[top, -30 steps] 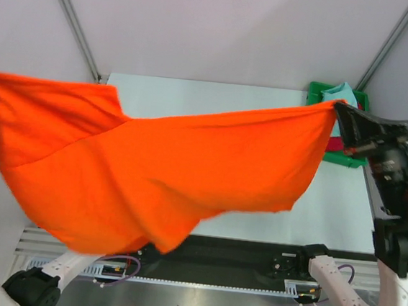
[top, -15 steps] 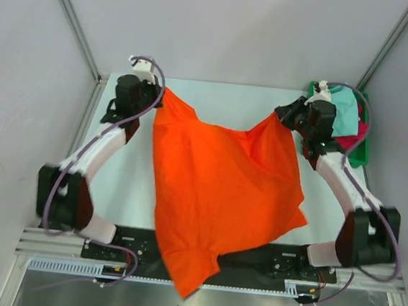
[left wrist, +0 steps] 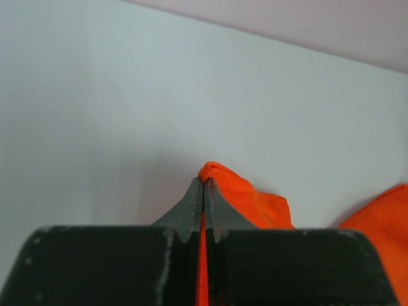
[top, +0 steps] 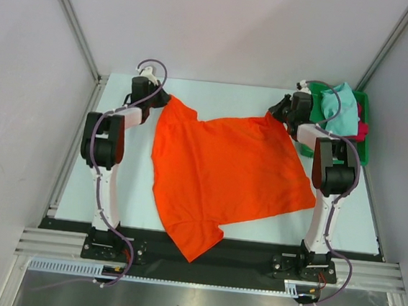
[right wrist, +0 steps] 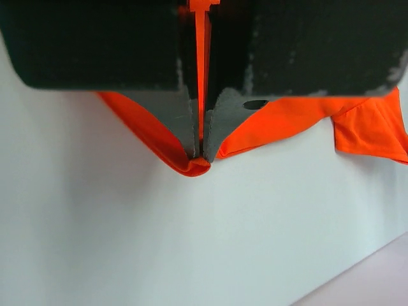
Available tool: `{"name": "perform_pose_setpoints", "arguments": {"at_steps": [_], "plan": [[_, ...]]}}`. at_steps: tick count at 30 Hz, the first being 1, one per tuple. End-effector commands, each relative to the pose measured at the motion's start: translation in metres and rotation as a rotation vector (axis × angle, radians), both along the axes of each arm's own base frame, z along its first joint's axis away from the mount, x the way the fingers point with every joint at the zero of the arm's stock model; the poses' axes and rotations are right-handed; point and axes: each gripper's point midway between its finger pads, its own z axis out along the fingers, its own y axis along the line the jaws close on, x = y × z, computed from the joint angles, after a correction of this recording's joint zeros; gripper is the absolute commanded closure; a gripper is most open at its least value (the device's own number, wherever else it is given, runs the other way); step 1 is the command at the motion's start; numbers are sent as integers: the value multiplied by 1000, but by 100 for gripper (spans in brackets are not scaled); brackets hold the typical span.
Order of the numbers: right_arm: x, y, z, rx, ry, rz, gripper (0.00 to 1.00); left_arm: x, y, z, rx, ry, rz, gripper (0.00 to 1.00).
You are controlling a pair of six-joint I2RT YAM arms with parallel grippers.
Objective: Fold and stack the t-shirts
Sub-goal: Flatten the tshirt out
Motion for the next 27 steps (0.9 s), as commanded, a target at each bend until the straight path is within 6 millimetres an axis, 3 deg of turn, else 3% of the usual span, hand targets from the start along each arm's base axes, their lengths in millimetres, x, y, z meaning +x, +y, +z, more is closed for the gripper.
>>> {"name": "perform_pose_setpoints", "arguments": {"at_steps": [1,4,10,11,12,13,15,16,17,19,20,22,23,25,26,27], "plan": [[27,-6,28,-19,-100,5,100,29,-6,57,-30,-135,1,100],[33,-15,21,-32,-81,-22,99,30,5,50,30,-92,38,99],[49,-23,20,-82,-72,-22,96,38,5,53,72,-80,11,91],[56,-24,32,-84,-92,-23,96,40,7,55,79,-66,17,88],[56,-25,20,-91,-57,-23,94,41,9,55,88,-55,26,82],[58,-29,18,-100,-42,-32,92,38,22,45,136,5,86,66],[60,-32,22,-115,26,-30,85,40,41,58,203,34,171,67],[62,-38,29,-148,34,-52,82,31,62,68,281,67,265,61],[60,-41,34,-163,49,-64,70,28,70,77,311,68,302,53],[54,-50,54,-214,82,-93,63,15,81,91,354,101,338,41],[50,-51,61,-237,92,-82,57,9,79,114,347,77,329,41],[35,-58,81,-289,137,-108,52,-8,72,119,320,108,301,42],[27,-56,87,-312,151,-97,48,-28,58,127,278,110,242,43],[2,-59,85,-362,227,-94,42,-54,32,130,226,121,171,45],[-11,-57,105,-370,210,-82,38,-83,16,121,200,156,112,46],[-24,-50,106,-363,234,-51,37,-101,3,118,170,175,83,46]]}}
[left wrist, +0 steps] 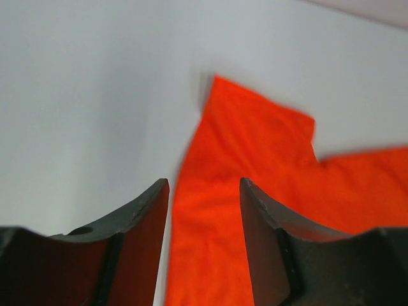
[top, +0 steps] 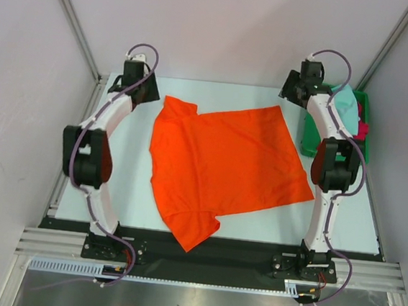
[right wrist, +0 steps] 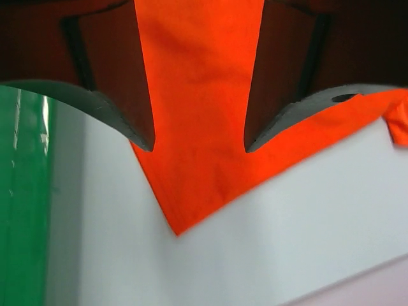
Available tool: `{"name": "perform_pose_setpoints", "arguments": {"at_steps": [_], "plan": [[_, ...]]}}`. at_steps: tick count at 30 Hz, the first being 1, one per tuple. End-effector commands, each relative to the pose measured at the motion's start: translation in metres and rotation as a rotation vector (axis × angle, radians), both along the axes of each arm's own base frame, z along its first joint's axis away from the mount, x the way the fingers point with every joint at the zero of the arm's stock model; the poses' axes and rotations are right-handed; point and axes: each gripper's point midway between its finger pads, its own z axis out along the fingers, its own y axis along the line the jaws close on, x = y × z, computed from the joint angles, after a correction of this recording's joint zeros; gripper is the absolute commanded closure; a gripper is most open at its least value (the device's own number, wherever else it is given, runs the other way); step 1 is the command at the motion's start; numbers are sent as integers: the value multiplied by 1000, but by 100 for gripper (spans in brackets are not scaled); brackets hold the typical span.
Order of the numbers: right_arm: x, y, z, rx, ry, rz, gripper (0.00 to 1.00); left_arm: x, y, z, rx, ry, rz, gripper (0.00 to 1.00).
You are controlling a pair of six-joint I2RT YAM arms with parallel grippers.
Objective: Fold and stack the t-shirts
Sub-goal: Flatten the tshirt out
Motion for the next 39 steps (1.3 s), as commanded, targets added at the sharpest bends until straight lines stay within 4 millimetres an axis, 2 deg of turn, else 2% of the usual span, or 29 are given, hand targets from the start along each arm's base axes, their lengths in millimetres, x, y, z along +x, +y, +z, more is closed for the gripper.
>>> {"name": "perform_pose_setpoints", "arguments": {"at_steps": [1,2,3,4,5,6,7,8,9,10,11,12,13,14,15,16,19,23,28,29,31,32,35,37,38,39], "plan": [[-75,6,40,-55,100,53,36,-71,-67,32,-114,10,-163,48],[-87,11,38,-28,119,74,36,-99,-78,1,-128,89,-187,48],[-105,18,35,11,151,90,36,-122,-101,10,-169,83,-236,48],[-118,21,32,23,166,100,36,-137,-111,2,-196,107,-254,48],[-149,23,22,34,201,113,35,-165,-116,-27,-224,183,-266,48],[-163,27,18,54,214,130,35,-182,-129,-25,-290,199,-282,50],[-177,33,14,66,233,143,34,-194,-130,-33,-305,220,-280,50],[-203,34,-7,67,298,154,34,-214,-128,-54,-312,277,-273,50],[-222,37,0,73,301,173,34,-221,-126,-61,-328,293,-259,50],[-238,42,-4,72,319,189,34,-228,-123,-63,-327,297,-248,50],[-252,43,-9,73,339,197,34,-238,-118,-76,-321,329,-233,50],[-277,43,-16,83,361,215,34,-240,-113,-80,-311,339,-224,50],[-288,42,-19,83,366,218,34,-244,-107,-92,-290,377,-206,50],[-298,40,-22,76,372,217,34,-247,-103,-101,-280,406,-194,50],[-315,35,-37,64,405,209,34,-246,-94,-108,-278,433,-164,50],[-323,32,-30,61,371,212,34,-253,-91,-122,-285,504,-149,50],[-344,19,-33,32,378,192,34,-251,-77,-136,-280,562,-119,51],[-360,7,-34,42,399,166,34,-247,-49,-152,-275,639,-27,51],[-360,-9,-34,52,402,54,34,-231,-11,-160,-228,673,26,48],[-360,-8,-36,85,423,39,34,-219,-5,-155,-209,654,14,48],[-360,-9,-40,152,453,-11,34,-213,3,-155,-172,663,19,48],[-361,-7,-47,182,477,-20,34,-199,17,-145,-158,628,28,48],[-362,-9,-59,234,515,-75,34,-180,31,-119,-88,567,29,48],[-365,-18,-72,260,553,-139,34,-180,37,-106,-52,548,47,47],[-365,-23,-74,284,558,-171,34,-182,38,-90,-50,507,52,46],[-367,-24,-78,297,570,-183,34,-184,39,-83,-52,489,57,45]]}}
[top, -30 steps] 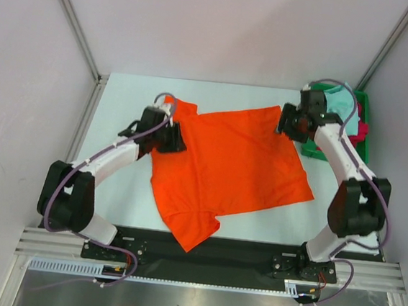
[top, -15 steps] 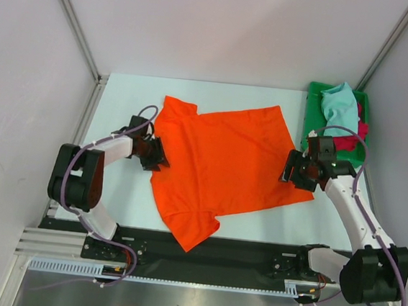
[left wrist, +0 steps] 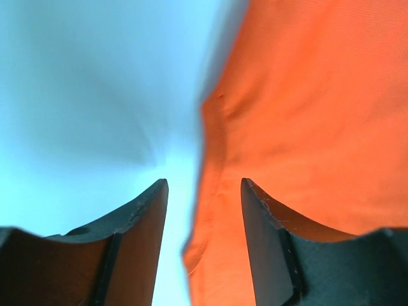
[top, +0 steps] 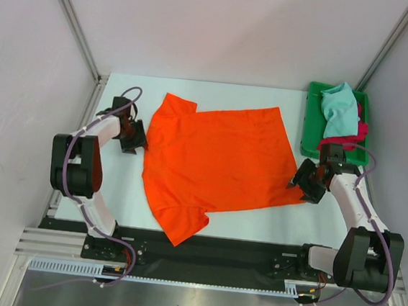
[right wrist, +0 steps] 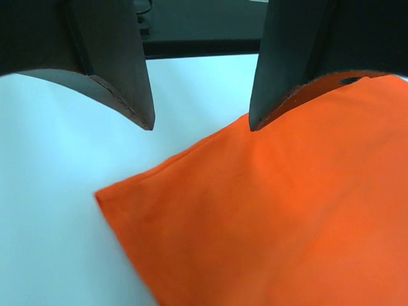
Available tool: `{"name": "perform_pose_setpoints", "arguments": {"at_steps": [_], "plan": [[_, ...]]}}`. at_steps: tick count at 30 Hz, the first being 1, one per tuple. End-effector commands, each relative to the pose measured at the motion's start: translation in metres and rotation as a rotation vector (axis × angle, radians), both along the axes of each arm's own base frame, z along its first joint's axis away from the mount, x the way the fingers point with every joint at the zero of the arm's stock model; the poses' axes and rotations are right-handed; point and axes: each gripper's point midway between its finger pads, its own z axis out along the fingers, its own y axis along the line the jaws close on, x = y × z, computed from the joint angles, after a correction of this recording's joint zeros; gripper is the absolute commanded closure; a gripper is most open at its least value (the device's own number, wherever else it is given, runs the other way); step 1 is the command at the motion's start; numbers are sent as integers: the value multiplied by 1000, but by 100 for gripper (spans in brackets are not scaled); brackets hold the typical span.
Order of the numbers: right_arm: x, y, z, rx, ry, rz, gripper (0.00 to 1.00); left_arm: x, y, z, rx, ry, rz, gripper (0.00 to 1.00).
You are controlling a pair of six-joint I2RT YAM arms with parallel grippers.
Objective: Fold and stack the t-shirts
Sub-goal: Flatten the tshirt out, then fold the tshirt
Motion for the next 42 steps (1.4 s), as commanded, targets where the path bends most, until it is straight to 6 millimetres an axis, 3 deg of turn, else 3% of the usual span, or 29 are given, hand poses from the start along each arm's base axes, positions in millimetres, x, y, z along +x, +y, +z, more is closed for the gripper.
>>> {"name": "perform_pose_setpoints", "arguments": {"at_steps": [1,5,7,8,9,10,13,16,19,23,28,32,37,42], "plan": [[-1,-5,-8,63,30,-98,33,-5,19,49,106,-105,-3,43],[2,-11,-8,62,20,-111,28,-50,8,80,45,-199,32,38],[-1,-14,-10,54,26,-108,27,-71,-2,80,-11,-210,39,38],[-2,-14,-11,60,28,-112,26,-93,-12,66,-69,-170,52,39],[-2,-17,-12,68,27,-124,26,-105,-17,75,-97,-214,55,41],[-4,-18,-15,83,28,-136,26,-126,-21,59,-113,-178,65,42],[-5,-16,-17,150,21,-182,27,-136,-45,98,-71,-300,39,43],[-2,-15,-14,163,-3,-189,27,-159,-60,99,-214,-258,190,44],[0,-14,-10,168,-7,-188,27,-193,-71,64,-331,-150,312,46],[1,-13,-6,176,-25,-175,27,-219,-75,46,-374,-118,354,53],[-7,-14,-12,160,-23,-181,27,-242,-82,25,-330,-34,305,53],[-13,-15,-21,151,-2,-193,27,-246,-98,18,-323,-10,250,52],[-12,-15,-22,151,-2,-193,27,-258,-106,7,-285,60,243,53],[-11,-16,-21,148,-4,-200,27,-257,-115,0,-326,69,246,53]]}}
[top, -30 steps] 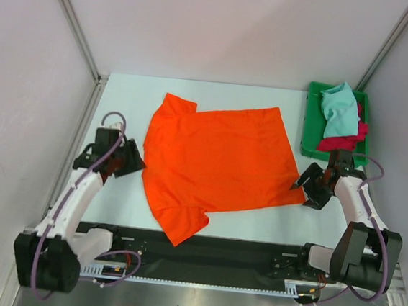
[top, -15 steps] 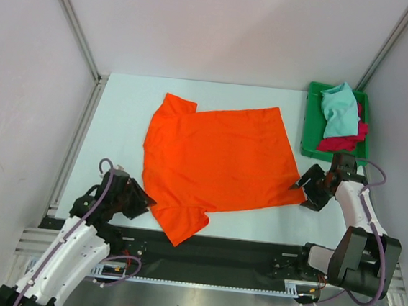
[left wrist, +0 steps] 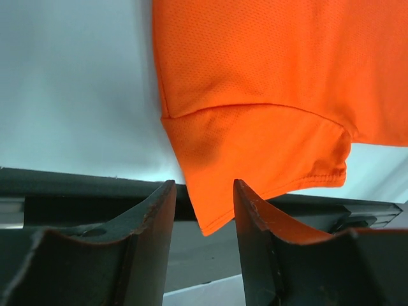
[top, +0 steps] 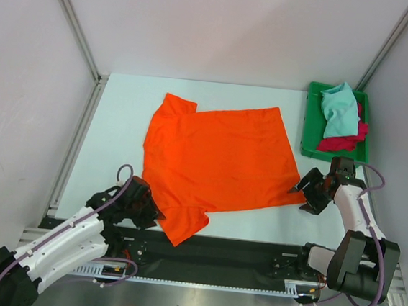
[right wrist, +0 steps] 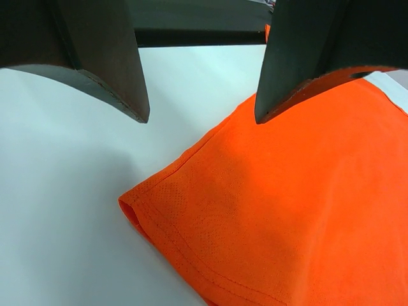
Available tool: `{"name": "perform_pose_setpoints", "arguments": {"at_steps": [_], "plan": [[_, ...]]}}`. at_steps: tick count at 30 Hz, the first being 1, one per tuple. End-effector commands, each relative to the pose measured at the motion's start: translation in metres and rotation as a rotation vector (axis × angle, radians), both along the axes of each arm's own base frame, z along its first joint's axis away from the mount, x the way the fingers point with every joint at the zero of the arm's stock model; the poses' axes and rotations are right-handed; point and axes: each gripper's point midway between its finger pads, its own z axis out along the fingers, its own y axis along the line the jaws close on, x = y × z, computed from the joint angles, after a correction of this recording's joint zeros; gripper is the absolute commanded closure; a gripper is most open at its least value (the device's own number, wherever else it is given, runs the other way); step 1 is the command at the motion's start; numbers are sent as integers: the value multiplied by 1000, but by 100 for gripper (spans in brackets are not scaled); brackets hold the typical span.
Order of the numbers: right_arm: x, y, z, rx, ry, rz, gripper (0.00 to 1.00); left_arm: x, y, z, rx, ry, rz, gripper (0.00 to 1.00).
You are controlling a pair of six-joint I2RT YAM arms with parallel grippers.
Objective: Fold and stack the t-shirts
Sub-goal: Fold the tshirt
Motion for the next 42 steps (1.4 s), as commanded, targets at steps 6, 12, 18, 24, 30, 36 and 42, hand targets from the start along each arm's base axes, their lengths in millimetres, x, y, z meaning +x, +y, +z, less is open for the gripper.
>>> {"name": "perform_pose_setpoints", "arguments": {"at_steps": [6,12,18,24,30,36,42], "plan": [[5,-5,0,-16,-10,-34,27,12,-6,-8,-17,-14,49,57],[5,-12,3,-51,-20,-61,28,15,-2,-16,41,-5,28,65],[6,-14,5,-54,-20,-79,28,11,1,-15,50,7,31,66],[6,-14,2,-53,-13,-88,28,12,7,-19,60,-15,60,63],[7,-20,0,-61,3,-117,28,13,5,-26,75,0,34,74],[2,-31,-4,-91,31,-162,37,26,9,-7,92,-78,45,99],[3,-34,-8,-79,16,-190,63,24,8,-11,90,-63,39,100]]}}
